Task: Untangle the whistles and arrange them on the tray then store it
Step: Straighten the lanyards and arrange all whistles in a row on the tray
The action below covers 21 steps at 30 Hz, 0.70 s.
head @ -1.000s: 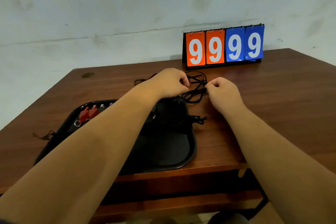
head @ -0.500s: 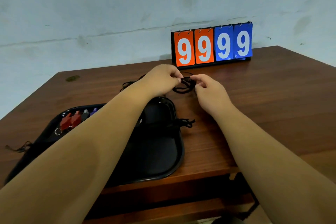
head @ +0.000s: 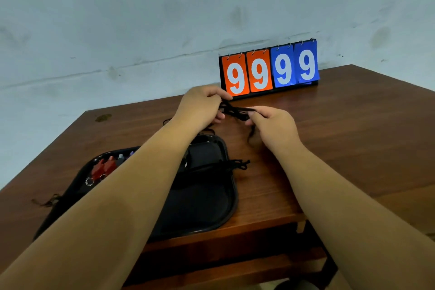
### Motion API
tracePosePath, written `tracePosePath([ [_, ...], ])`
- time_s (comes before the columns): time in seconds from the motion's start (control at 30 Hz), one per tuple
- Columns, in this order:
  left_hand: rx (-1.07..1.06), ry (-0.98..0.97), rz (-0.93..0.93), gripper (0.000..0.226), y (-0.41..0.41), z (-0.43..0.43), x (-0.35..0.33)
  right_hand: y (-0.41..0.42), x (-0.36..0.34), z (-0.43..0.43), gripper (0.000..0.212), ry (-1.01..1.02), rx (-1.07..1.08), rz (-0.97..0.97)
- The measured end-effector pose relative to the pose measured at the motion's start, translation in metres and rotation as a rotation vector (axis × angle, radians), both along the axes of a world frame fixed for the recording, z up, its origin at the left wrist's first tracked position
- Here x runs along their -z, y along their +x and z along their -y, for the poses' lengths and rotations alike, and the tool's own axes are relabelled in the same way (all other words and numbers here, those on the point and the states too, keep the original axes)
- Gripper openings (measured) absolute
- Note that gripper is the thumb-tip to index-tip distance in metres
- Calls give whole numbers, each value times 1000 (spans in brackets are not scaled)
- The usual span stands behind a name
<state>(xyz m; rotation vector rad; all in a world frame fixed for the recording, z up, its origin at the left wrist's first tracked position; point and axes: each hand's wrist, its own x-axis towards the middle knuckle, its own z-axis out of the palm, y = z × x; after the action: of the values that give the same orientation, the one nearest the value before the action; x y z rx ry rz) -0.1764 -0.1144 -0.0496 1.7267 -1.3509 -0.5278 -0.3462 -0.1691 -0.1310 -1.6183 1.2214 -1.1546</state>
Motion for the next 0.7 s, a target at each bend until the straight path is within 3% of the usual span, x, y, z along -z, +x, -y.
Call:
tracePosePath([
  [0.17, 3, 15, 2, 33, 12, -7, -6, -4, 1, -1, 26, 17, 86, 77],
  [0.3, 65, 45, 438, 18, 29, -12, -8, -6, -1, -1, 25, 16, 99, 54],
  [0.4, -32, -69, 566, 8, 40, -13, -8, -7, -4, -2, 29, 52, 142, 36],
  [0.57, -93, -201, 389, 14, 53, -18, -15, -7, -9, -4, 36, 165, 185, 124],
  [0.7, -162, -183, 171, 16, 59, -22, -24, -8, -10, -6, 39, 187, 179, 170],
])
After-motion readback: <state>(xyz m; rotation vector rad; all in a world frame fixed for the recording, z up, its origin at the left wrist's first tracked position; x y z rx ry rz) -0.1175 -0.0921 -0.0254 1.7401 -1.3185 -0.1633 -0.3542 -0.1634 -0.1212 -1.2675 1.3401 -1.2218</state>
